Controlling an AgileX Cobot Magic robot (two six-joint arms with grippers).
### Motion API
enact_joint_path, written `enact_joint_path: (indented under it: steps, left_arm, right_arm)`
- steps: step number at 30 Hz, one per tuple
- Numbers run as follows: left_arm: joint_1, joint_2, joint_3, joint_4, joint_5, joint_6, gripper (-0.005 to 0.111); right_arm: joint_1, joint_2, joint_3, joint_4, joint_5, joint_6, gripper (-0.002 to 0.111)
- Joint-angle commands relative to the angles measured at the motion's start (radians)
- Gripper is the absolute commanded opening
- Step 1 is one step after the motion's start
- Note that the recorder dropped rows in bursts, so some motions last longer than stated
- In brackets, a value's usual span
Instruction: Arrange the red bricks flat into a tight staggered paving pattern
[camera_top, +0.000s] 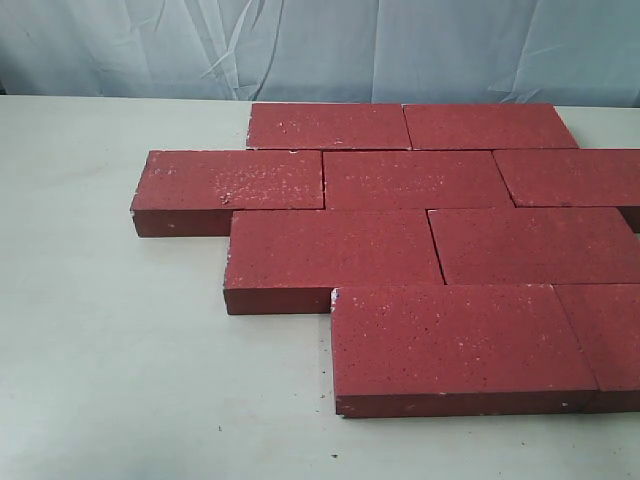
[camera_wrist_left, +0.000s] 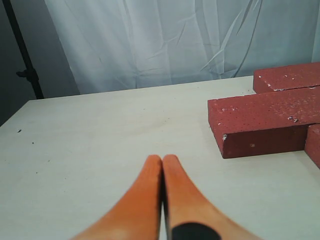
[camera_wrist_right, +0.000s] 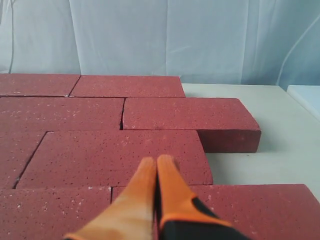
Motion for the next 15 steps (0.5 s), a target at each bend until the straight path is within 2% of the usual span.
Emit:
enact_joint_path:
  steps: [1,15]
  left_arm:
    - [0.002,-0.005,0.005,0.002,-0.004,-0.003,0.000]
    - [0.002,-0.005,0.005,0.002,-0.004,-0.003,0.000]
  right_arm:
    - [-0.005,-0.007,0.002,-0.008,0.012,0.000,-0.001]
    - [-0.005,-0.007,0.002,0.001,0.027,0.000,-0.001]
